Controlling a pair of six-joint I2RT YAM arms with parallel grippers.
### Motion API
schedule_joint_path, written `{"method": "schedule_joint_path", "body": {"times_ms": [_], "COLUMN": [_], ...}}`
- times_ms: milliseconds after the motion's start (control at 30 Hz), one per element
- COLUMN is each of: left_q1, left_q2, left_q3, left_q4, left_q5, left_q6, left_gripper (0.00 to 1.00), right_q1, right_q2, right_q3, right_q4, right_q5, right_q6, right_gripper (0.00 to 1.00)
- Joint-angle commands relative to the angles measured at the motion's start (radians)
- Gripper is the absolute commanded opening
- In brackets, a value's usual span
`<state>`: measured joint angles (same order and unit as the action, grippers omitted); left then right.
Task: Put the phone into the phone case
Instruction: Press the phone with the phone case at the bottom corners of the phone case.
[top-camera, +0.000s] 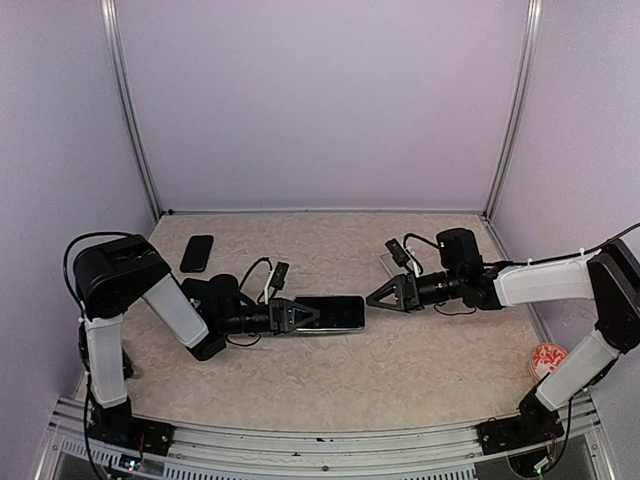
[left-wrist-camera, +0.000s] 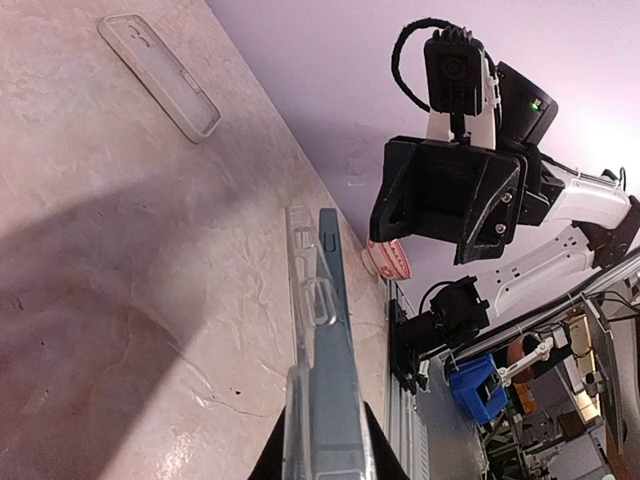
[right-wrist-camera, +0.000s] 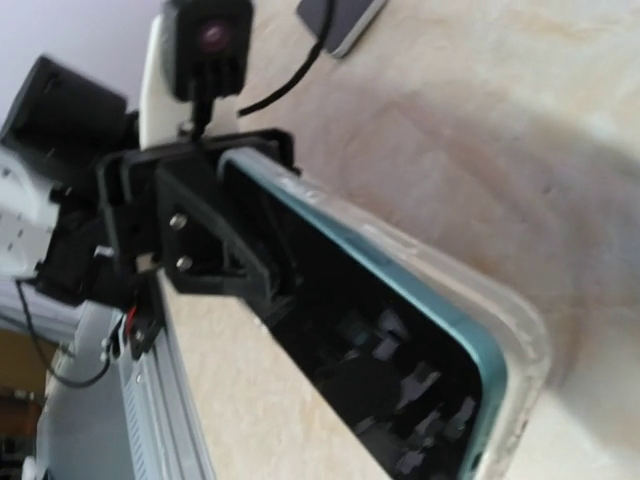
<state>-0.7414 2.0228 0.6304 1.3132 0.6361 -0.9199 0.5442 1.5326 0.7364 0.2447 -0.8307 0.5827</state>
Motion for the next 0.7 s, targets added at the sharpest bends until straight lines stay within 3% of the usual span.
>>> {"method": "schedule_joint_path", "body": {"times_ms": [0, 667], "left_q1": [0.01, 0.01], "left_q2": [-0.043, -0.052], "left_q3": [-0.01, -0.01], "left_q4": [0.129, 0.327], "left_q5": [0.078, 0.264], "left_q6": [0.009, -0.016], "left_gripper": [0.1, 0.1], "right_q1": [-0.01, -0.01], "right_q2": [-0.029, -0.044], "right_q3": [-0.012, -0.058], "right_q4": [-0.044, 0.026], "right_q5": [-0.089, -0.232], "right_q6": [-0.082, -0.114], "right_gripper": [0.46, 0.52]}}
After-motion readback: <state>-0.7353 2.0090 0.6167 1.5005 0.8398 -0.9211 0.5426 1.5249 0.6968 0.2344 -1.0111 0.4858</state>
